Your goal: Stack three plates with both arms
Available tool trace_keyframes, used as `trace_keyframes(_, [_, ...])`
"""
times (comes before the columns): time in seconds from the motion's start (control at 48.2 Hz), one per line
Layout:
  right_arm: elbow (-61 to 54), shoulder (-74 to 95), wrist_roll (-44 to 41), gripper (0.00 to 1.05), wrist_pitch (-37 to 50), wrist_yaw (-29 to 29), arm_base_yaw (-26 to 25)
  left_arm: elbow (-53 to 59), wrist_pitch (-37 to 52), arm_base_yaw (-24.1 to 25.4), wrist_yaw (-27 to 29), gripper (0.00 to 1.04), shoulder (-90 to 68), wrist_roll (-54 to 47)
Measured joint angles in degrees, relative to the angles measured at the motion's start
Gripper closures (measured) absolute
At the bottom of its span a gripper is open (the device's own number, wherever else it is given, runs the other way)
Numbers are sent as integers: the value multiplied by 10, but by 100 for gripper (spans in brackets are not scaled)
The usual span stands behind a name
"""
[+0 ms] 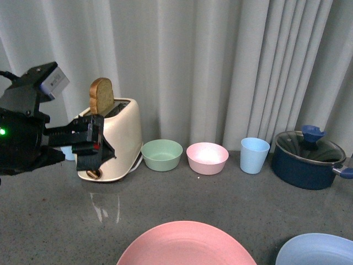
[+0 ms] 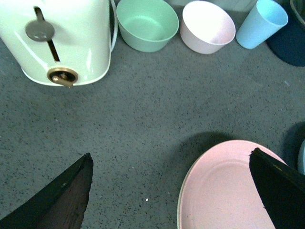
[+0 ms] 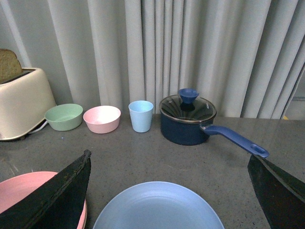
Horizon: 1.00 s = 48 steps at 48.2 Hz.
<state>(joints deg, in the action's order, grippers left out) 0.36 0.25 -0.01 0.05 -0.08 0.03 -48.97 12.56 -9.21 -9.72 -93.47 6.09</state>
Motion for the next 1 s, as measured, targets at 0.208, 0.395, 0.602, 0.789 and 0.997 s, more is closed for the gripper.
trace_keyframes(0.208, [0, 0, 0, 7, 0, 1, 0, 179, 427, 1, 178, 40, 2, -45])
trace_keyframes(0.395, [0, 0, 0, 7, 0, 0, 0, 281, 500, 27, 162, 77, 103, -51])
trace_keyframes(0.602, [0, 0, 0, 7, 0, 0, 0, 378, 519, 47, 142, 101, 168, -56])
trace_keyframes(0.789, [0, 0, 0, 7, 0, 0, 0, 427, 464, 86, 99, 101, 275, -57])
trace_keyframes(0.997, [0, 0, 0, 7, 0, 0, 0, 462, 377, 91, 99, 101, 396, -57])
